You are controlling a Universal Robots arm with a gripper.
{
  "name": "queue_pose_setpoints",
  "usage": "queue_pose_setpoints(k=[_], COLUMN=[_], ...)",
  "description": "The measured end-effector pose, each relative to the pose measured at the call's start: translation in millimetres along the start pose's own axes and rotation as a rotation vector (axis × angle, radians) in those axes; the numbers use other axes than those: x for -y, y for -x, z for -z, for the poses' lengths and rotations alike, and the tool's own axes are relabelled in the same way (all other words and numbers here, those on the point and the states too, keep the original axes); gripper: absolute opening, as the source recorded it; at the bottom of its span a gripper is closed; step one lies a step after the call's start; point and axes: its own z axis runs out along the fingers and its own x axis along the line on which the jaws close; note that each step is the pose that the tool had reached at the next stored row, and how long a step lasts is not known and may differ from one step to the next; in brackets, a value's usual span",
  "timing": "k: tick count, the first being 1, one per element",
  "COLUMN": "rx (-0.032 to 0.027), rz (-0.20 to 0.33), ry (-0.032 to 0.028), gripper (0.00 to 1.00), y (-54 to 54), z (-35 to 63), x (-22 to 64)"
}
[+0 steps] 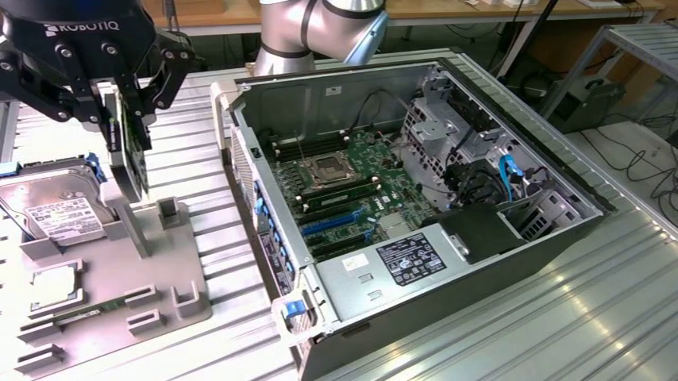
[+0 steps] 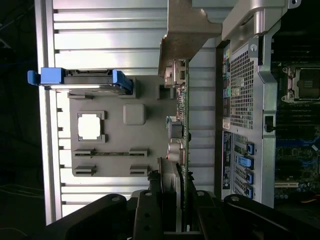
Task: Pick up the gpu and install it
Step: 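Pick up the gpu and move the gpu toward the slot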
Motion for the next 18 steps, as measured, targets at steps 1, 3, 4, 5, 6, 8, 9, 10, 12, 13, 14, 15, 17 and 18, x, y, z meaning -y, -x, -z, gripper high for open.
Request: queue_pose_setpoints(k=[1,3,4,5,6,8,9,10,12,13,14,15,17,18], rx=[0.0,-0.0001,-0.0001,-0.0001,0.0,0.0,0.0,0.0,0.0,0.0,0.0,0.0,-0.0001,0.0], rz=[0.0,0.0,0.0,0.0,0.0,0.0,0.0,0.0,0.0,0.0,0.0,0.0,0.0,0.0], ry=[0.0,-0.0001,0.0,-0.0001,0.0,0.0001,0.0001,0.0,0.0,0.0,0.0,0.0001,0.0,0.0], gripper=[0.28,0.28,0.28,0.28,0.28,0.28,0.28,0.28,0.28,0.28,0.28,0.28,0.28,0.28], y=[0.0,0.3,0.6,1.3,1.9,3.2,3.9,4.5,6.1,6.8,7.8,8.9,10.9,11.5], z=[0.0,0.1,0.1,0.1,0.0,0.0,0.0,0.0,0.0,0.0,0.0,0.0,0.0,0.0], x=[0.0,-0.1,-0.1,-0.1,0.0,0.0,0.0,-0.1,-0.1,-0.1,-0.1,-0.1,-0.1,-0.1])
